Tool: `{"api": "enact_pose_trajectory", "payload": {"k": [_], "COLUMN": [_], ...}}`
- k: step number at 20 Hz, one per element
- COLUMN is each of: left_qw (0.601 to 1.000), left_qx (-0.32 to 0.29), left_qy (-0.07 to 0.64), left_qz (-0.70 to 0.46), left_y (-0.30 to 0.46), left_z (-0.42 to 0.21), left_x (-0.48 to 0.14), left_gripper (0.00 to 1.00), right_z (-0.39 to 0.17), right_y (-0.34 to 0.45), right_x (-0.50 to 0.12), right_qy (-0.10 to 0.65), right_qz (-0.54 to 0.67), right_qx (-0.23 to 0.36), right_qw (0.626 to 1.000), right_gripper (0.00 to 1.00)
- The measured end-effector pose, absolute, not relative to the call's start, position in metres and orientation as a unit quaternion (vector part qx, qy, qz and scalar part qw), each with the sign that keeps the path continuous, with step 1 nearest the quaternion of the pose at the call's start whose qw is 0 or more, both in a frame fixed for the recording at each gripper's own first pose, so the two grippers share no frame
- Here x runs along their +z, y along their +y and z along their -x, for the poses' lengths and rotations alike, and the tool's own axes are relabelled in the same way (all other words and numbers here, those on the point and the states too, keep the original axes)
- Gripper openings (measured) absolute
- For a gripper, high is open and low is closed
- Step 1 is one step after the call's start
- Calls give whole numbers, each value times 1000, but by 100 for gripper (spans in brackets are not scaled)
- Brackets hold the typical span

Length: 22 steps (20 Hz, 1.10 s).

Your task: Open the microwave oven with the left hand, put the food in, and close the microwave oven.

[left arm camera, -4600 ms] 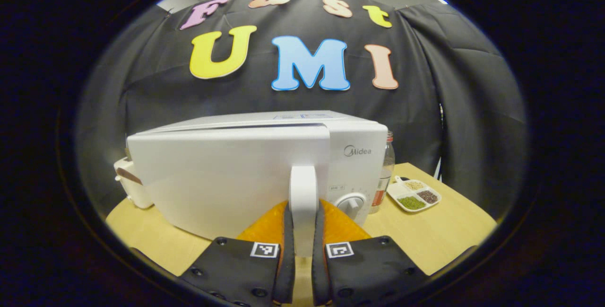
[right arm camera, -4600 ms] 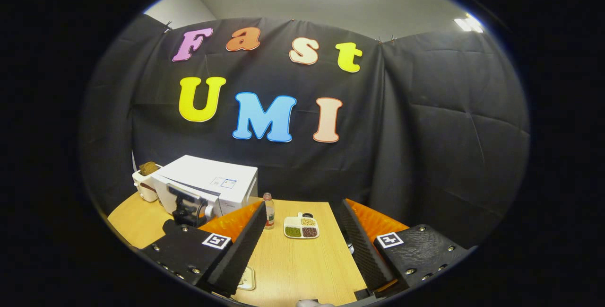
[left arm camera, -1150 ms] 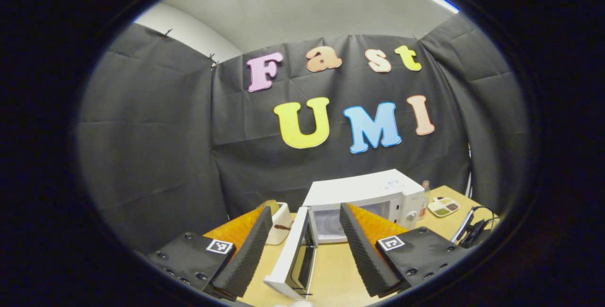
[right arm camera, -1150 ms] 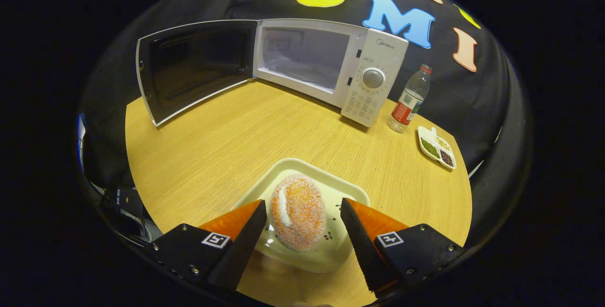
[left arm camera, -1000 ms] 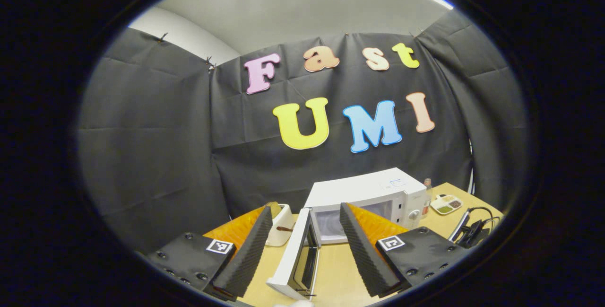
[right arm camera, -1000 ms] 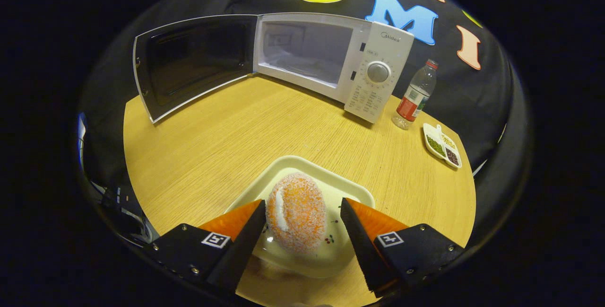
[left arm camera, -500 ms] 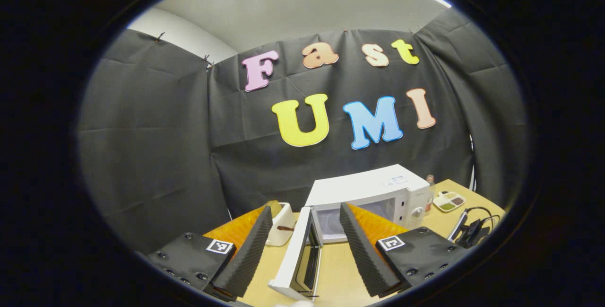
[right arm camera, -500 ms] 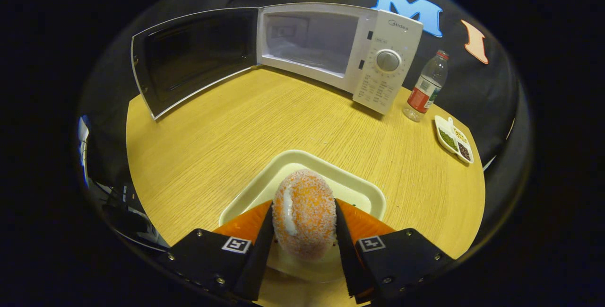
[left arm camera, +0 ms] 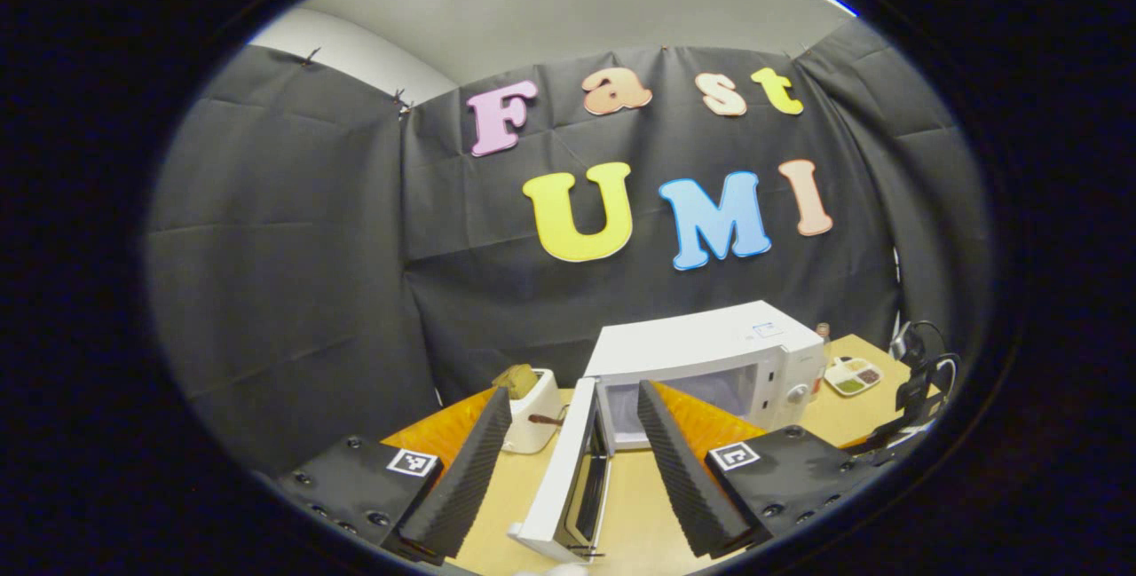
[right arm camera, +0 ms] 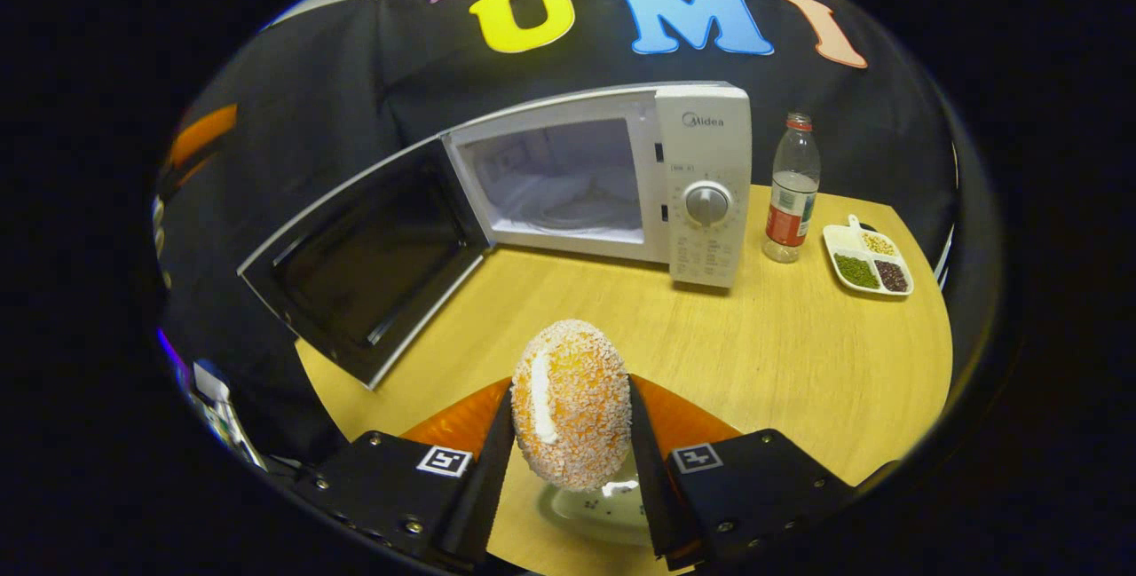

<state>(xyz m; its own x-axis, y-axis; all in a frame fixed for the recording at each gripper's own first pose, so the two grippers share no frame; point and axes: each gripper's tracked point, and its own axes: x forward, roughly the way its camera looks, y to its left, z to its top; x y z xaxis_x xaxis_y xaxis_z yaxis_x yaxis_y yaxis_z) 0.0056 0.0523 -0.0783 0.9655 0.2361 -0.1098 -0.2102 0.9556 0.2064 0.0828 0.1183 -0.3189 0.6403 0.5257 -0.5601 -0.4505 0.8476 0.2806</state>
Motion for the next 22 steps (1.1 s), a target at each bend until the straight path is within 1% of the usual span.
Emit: {"api": "enact_pose_trajectory", "payload": {"k": [2,3,4,6,7,8,10,13,15,16,17,19,20,21,22], "left_qw": [986,985,985,989,990,991,994,994,994,994,994,993,993,993,993], "left_qx": [111,108,103,71,59,45,24,10,-1,-7,-12,-18,-20,-21,-25], "left_qy": [62,63,61,57,55,56,52,51,49,50,51,51,54,54,56], "left_qz": [-109,-121,-126,-118,-115,-110,-97,-96,-99,-99,-99,-101,-104,-106,-105], "left_y": [51,50,50,39,37,36,37,46,47,48,50,54,56,59,61], "left_z": [-5,-6,-9,-13,-16,-18,-23,-28,-33,-32,-32,-35,-37,-38,-39], "left_x": [-79,-80,-82,-89,-91,-95,-98,-104,-108,-111,-114,-120,-125,-128,-132], "left_gripper": [99,91,99,100,95,100,100,99,99,91,91,95,99,99,95], "right_z": [-95,-103,-112,-132,-141,-151,-173,-207,-231,-243,-253,-274,-284,-292,-302], "right_y": [140,148,157,172,181,189,204,226,233,235,237,242,244,248,252], "right_x": [-301,-294,-287,-275,-271,-269,-268,-273,-281,-280,-283,-285,-288,-292,-295], "right_qy": [312,308,302,287,279,270,255,237,227,217,207,191,185,182,178], "right_qz": [-89,-111,-133,-165,-178,-188,-210,-245,-248,-250,-253,-254,-246,-240,-235], "right_qx": [284,283,278,258,248,238,214,172,141,130,116,95,85,78,74], "right_qw": [902,902,902,908,910,914,919,924,931,934,938,943,948,950,953], "right_gripper": [67,67,67,67,67,67,67,67,67,67,67,67,67,67,66]}}
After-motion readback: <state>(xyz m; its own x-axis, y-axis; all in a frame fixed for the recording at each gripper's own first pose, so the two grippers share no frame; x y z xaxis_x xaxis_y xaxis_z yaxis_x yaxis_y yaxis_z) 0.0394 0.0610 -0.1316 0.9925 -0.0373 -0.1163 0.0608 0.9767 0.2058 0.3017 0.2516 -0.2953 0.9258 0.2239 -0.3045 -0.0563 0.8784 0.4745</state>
